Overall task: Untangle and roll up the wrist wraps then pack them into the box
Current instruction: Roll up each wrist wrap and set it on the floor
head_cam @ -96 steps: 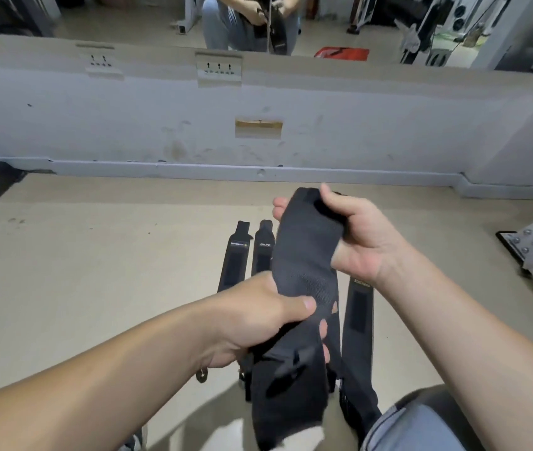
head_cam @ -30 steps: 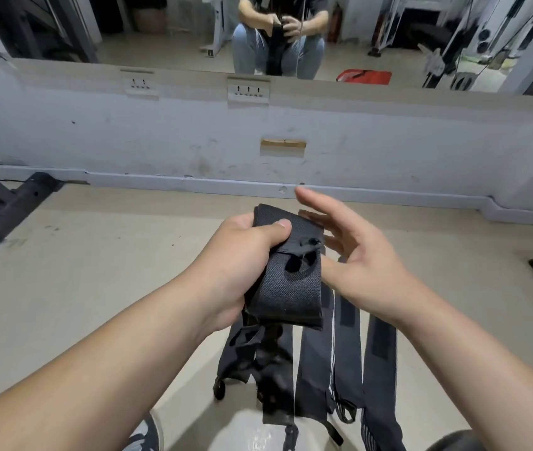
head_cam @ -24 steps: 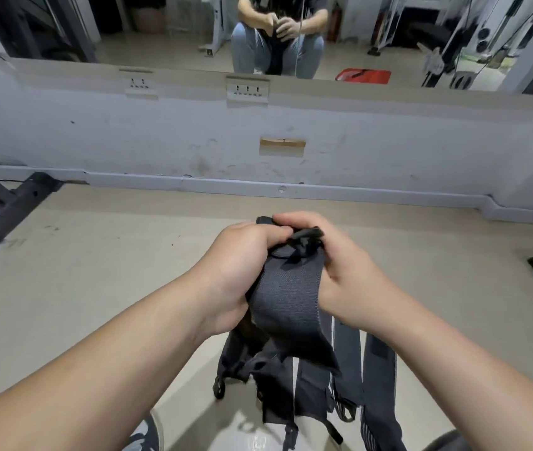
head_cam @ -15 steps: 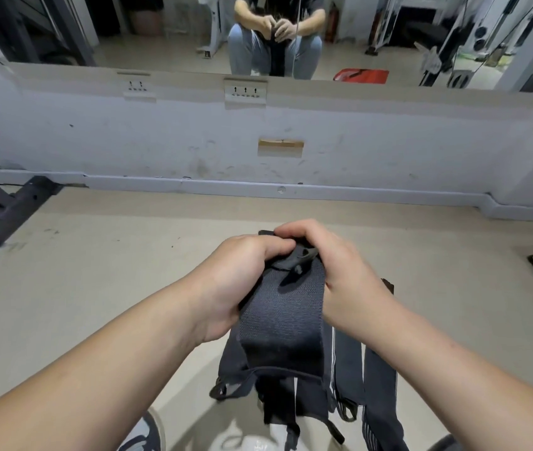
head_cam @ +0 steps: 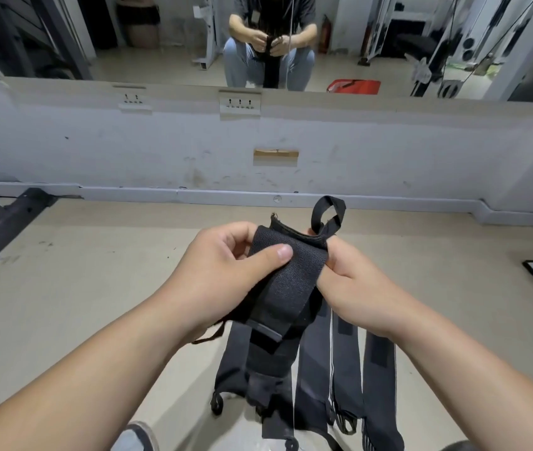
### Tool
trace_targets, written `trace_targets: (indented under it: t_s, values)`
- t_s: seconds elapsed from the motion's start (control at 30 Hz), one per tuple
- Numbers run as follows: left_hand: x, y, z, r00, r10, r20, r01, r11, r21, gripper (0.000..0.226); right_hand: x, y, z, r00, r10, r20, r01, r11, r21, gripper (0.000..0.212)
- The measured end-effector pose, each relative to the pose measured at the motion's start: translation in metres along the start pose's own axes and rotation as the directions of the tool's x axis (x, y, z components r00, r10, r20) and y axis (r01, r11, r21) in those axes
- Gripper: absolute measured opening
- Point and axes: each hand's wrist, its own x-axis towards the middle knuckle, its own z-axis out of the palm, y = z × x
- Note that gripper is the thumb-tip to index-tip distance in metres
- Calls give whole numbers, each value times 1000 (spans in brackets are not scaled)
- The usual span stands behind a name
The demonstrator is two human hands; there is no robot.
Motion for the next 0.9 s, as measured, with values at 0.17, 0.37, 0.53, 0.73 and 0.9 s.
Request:
trace_targets:
  t_s: [0.17, 0.37, 0.53, 0.73, 0.9]
  values:
    - [2, -11, 4, 998, -15, -53, 18, 997, 73, 15, 2, 11, -1, 999, 28, 44, -24, 996, -90, 32]
    - [0, -17, 12, 997, 5, -75, 0, 998, 56, 22, -2, 4, -2, 991, 16, 131, -22, 999, 48, 28]
    - [-5, -22, 22, 980, 108, -166, -91, 990, 103, 17, -6, -8, -1, 967, -11, 256, -51, 972, 231, 25]
    - [-1, -31, 23, 945, 194, -263, -132, 963, 234, 45, -8, -9, 2, 973, 49, 225, -143, 896, 421, 69]
    - [1, -34, 23, 943, 222, -249, -109, 910, 399, 59, -5, -5, 14, 994, 106, -23, -94, 948, 306, 60]
